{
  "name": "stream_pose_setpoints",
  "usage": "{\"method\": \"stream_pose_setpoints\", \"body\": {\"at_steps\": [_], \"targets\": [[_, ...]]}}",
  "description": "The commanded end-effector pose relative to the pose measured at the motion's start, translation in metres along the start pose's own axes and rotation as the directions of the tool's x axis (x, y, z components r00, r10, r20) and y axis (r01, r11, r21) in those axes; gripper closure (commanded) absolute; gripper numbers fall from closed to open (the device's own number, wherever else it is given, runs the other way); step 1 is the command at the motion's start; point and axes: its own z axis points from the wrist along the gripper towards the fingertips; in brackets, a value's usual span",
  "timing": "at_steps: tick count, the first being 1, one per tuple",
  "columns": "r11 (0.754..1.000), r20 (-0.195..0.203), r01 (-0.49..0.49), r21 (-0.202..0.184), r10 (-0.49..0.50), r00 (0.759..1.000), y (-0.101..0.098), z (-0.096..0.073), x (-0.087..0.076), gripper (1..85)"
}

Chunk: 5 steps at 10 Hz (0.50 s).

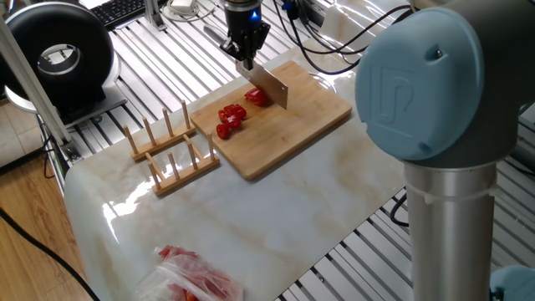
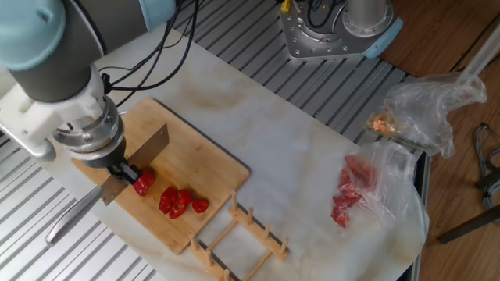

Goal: Chop the chili peppers

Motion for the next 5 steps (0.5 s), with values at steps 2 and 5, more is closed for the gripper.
{"method": "stream_pose_setpoints", "body": {"at_steps": [2,5], "targets": [[1.0,0.0,-0.005,-0.004,0.005,1.0,-0.0007,0.0023,-0.0011,84.3],[1.0,-0.002,0.009,-0.001,-0.009,1.0,-0.0005,0.005,-0.0018,84.3]]}}
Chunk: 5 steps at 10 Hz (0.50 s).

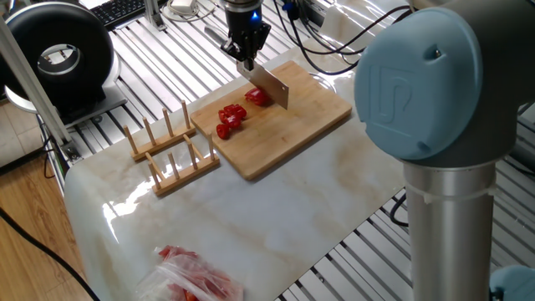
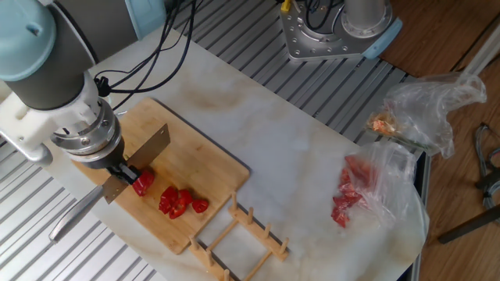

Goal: Chop the chili peppers

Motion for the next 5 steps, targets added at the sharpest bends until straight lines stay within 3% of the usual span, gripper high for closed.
{"method": "stream_pose_setpoints", "body": {"at_steps": [1,5], "targets": [[1.0,0.001,0.005,-0.003,-0.005,1.0,0.0006,0.0023,-0.0015,84.3],[1.0,-0.005,0.009,0.015,-0.009,1.0,-0.0024,0.0082,-0.0029,84.3]]}}
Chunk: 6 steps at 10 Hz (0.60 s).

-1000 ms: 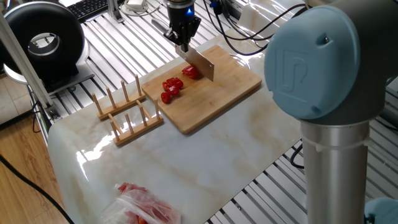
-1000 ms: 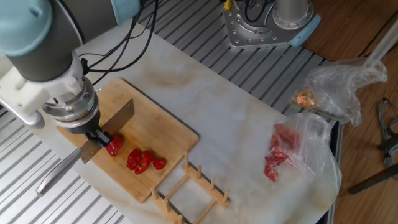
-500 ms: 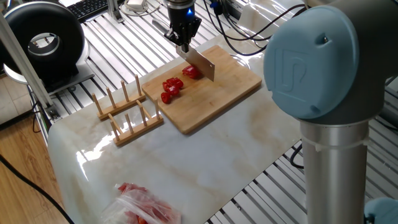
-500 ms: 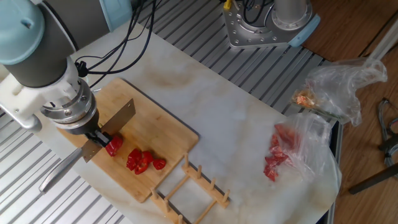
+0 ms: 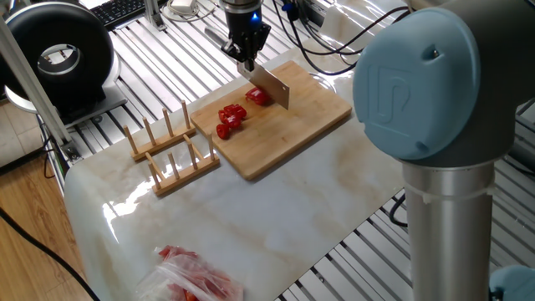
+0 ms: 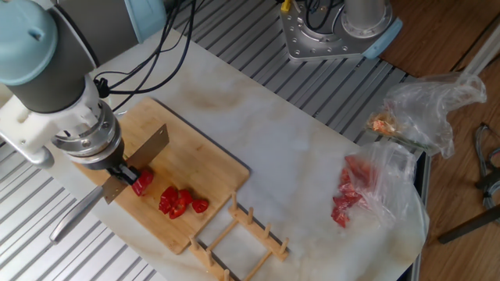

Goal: Chop the chili peppers

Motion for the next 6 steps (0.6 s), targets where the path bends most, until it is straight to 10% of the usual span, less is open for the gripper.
{"method": "stream_pose_setpoints", "body": {"at_steps": [1,6], "targets": [[1.0,0.0,-0.002,-0.003,0.002,1.0,0.0018,0.0042,-0.0021,84.3],[1.0,-0.006,-0.002,0.0,0.002,1.0,0.0037,0.0091,-0.0026,84.3]]}}
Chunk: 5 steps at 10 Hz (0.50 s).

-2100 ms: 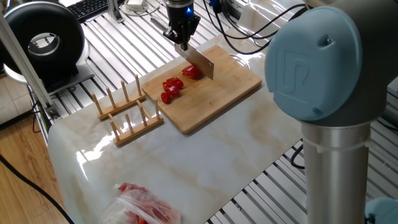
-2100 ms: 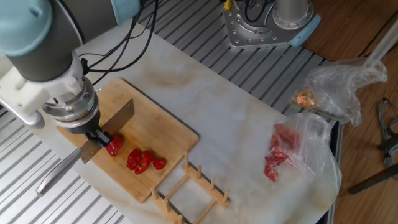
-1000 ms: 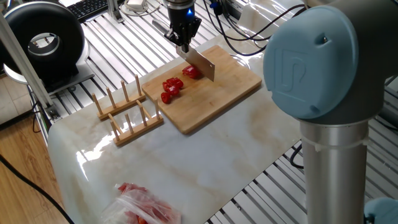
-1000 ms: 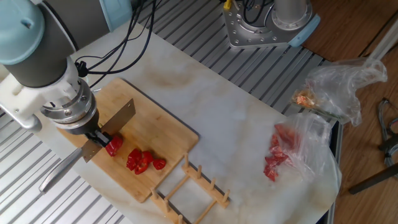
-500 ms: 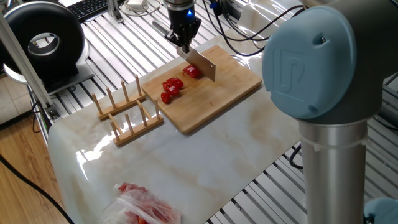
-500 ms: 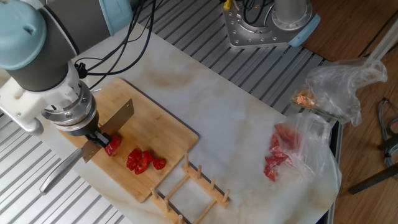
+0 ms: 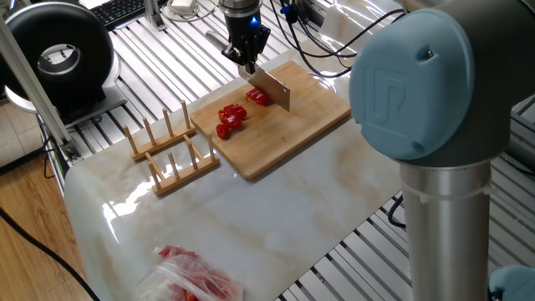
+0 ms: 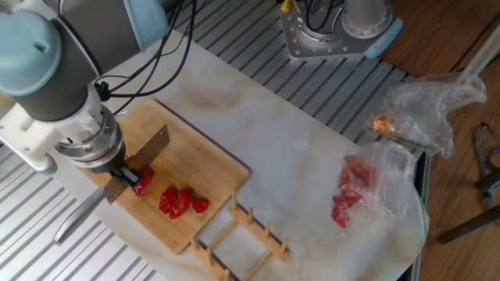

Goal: Chop the chili peppers

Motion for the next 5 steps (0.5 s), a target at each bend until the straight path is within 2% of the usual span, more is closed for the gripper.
{"method": "stream_pose_setpoints", "body": {"at_steps": [1,5], "targets": [[1.0,-0.004,-0.005,-0.01,0.005,1.0,0.0028,0.0029,-0.0008,84.3],[1.0,-0.012,-0.01,-0.008,0.009,1.0,0.0047,0.0062,-0.0015,84.3]]}}
